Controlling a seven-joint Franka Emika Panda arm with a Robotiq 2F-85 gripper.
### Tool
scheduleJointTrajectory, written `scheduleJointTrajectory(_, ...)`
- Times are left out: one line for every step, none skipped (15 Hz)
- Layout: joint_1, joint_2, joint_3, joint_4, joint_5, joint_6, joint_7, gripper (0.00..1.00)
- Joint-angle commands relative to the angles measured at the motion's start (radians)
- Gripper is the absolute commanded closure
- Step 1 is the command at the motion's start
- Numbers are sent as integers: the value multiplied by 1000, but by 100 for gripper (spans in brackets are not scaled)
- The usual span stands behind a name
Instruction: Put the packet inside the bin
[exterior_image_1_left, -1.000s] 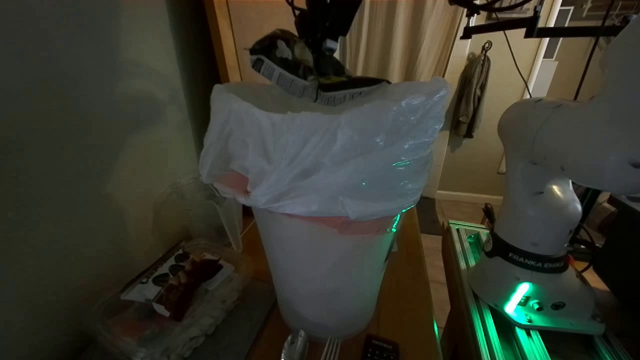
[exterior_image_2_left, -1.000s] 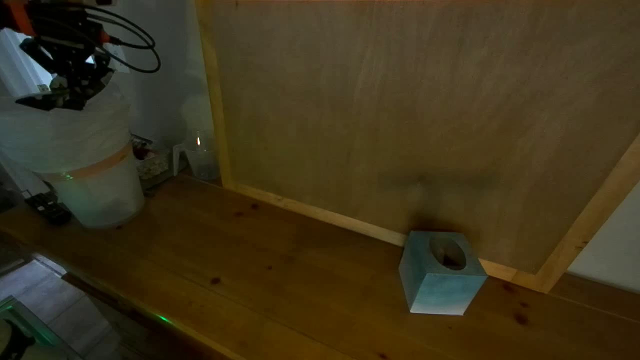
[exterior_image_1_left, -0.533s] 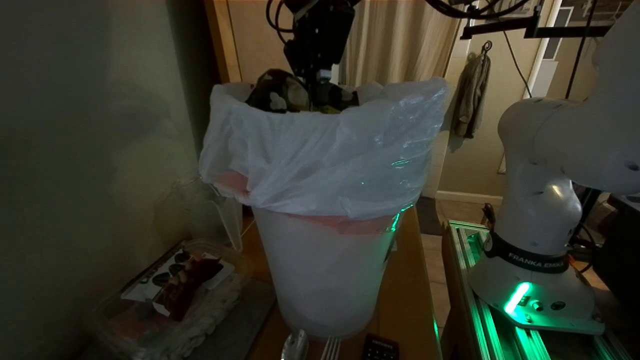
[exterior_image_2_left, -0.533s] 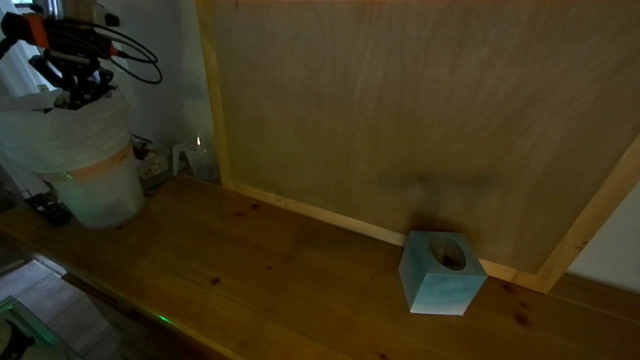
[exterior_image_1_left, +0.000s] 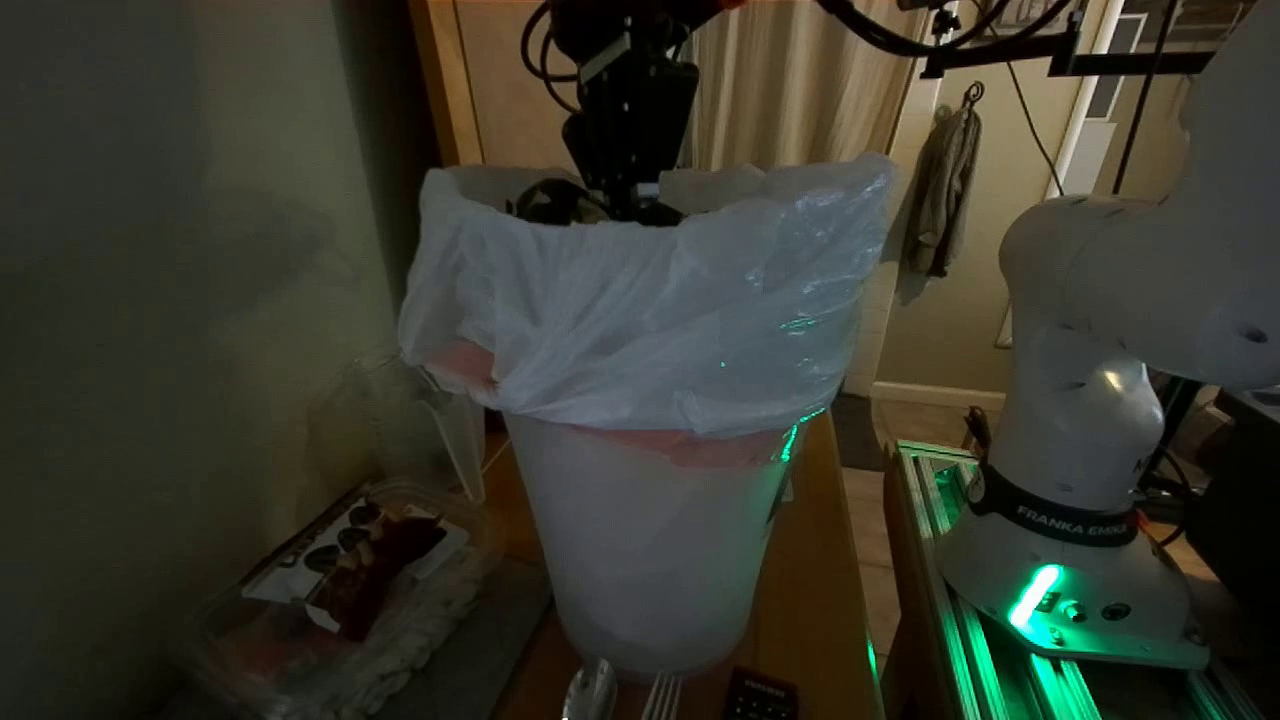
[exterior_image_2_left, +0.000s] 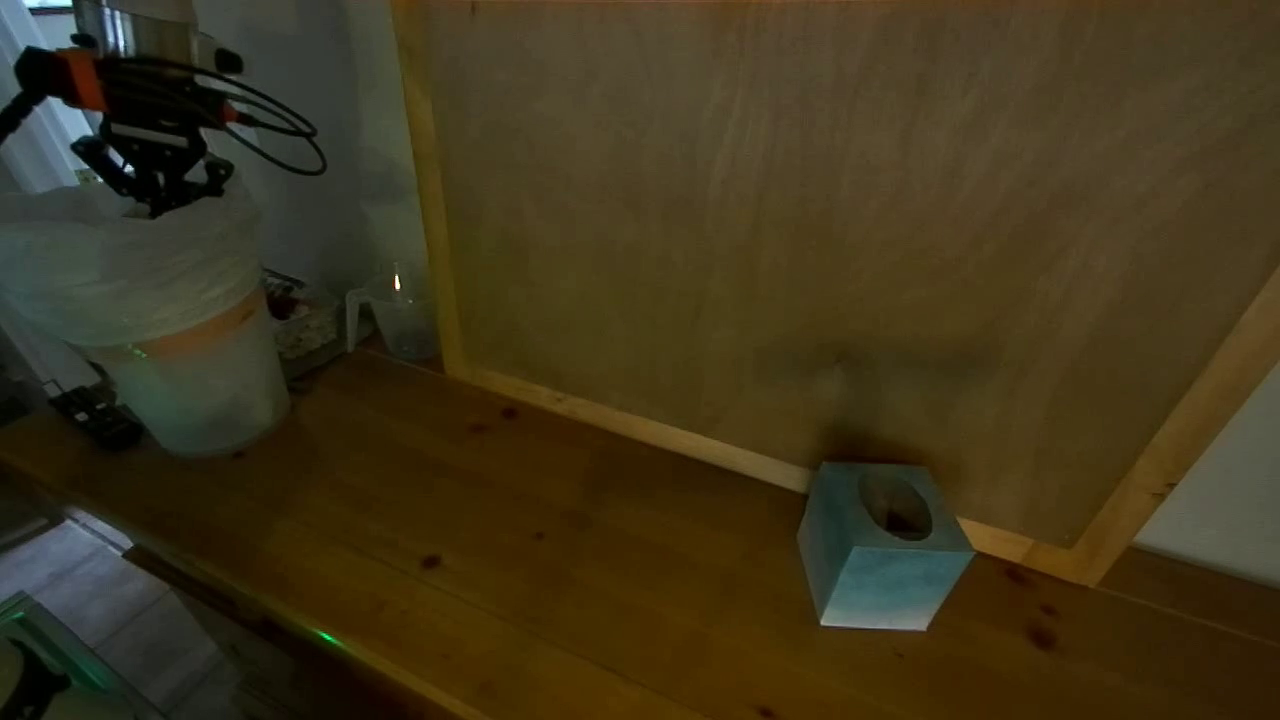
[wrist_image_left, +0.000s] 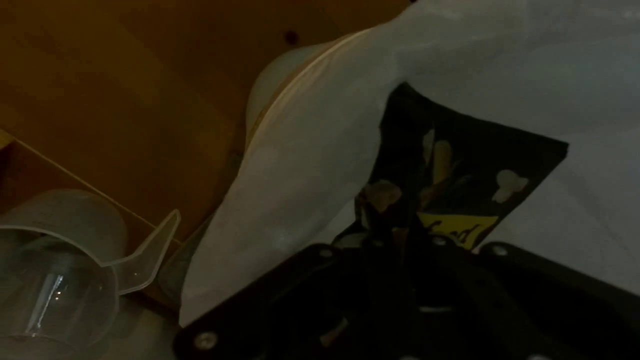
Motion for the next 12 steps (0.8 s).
scheduleJointTrajectory(-26, 7, 32, 1, -56, -5, 33, 98)
scheduleJointTrajectory(-28, 9, 38, -2, -67, 1, 41, 98)
scheduleJointTrajectory(-27, 13, 41, -1, -76, -3, 46, 98)
scheduleJointTrajectory(-27, 14, 44, -1, -84, -5, 52, 98)
scheduleJointTrajectory(-26, 18, 45, 2, -89, -13, 55, 98)
scheduleJointTrajectory(-24, 20, 44, 8, -87, -17, 55, 66)
scheduleJointTrajectory(-24, 19, 43, 13, -84, -21, 57, 64)
scheduleJointTrajectory(-24, 16, 41, 19, -78, -28, 58, 58)
scheduleJointTrajectory(-23, 11, 33, 29, -63, -37, 49, 52)
scheduleJointTrajectory(-24, 10, 24, 43, -48, -51, 47, 44)
scheduleJointTrajectory(-25, 6, 17, 55, -36, -63, 46, 38)
scheduleJointTrajectory(-27, 4, 10, 68, -25, -78, 45, 32)
